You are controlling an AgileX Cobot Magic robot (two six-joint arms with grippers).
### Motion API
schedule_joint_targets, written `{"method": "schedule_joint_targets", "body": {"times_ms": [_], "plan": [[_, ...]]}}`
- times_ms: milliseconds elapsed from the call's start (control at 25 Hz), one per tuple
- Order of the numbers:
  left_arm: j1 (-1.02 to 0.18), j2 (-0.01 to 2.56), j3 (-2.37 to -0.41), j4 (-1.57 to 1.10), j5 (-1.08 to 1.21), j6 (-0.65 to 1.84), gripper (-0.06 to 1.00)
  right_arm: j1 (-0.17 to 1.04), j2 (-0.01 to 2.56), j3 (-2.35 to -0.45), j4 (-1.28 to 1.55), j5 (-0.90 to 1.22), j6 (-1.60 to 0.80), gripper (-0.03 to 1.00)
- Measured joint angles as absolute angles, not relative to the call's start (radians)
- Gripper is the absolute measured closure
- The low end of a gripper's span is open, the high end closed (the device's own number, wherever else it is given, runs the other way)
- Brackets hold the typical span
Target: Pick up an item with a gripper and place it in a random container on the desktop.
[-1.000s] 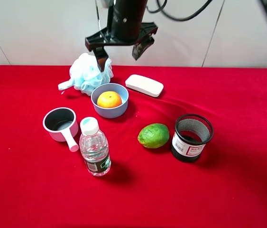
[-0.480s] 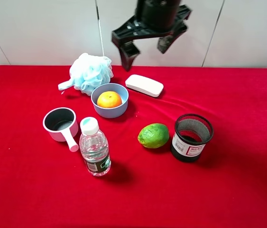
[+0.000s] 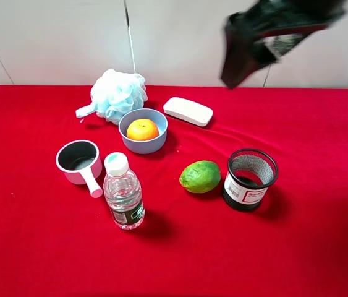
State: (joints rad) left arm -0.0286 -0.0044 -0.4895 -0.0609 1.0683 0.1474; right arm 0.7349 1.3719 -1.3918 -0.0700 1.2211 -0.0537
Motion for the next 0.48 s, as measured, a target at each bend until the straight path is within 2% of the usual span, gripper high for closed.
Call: {"method": "schedule_joint_targets", "body": {"times_ms": [480], "plan": [[-0.029, -0.004, -0.490, -0.061, 1.068, 0.147, -0.05, 0.735, 0.931, -1.111, -0.077, 1.224, -0.054, 0.28]]}}
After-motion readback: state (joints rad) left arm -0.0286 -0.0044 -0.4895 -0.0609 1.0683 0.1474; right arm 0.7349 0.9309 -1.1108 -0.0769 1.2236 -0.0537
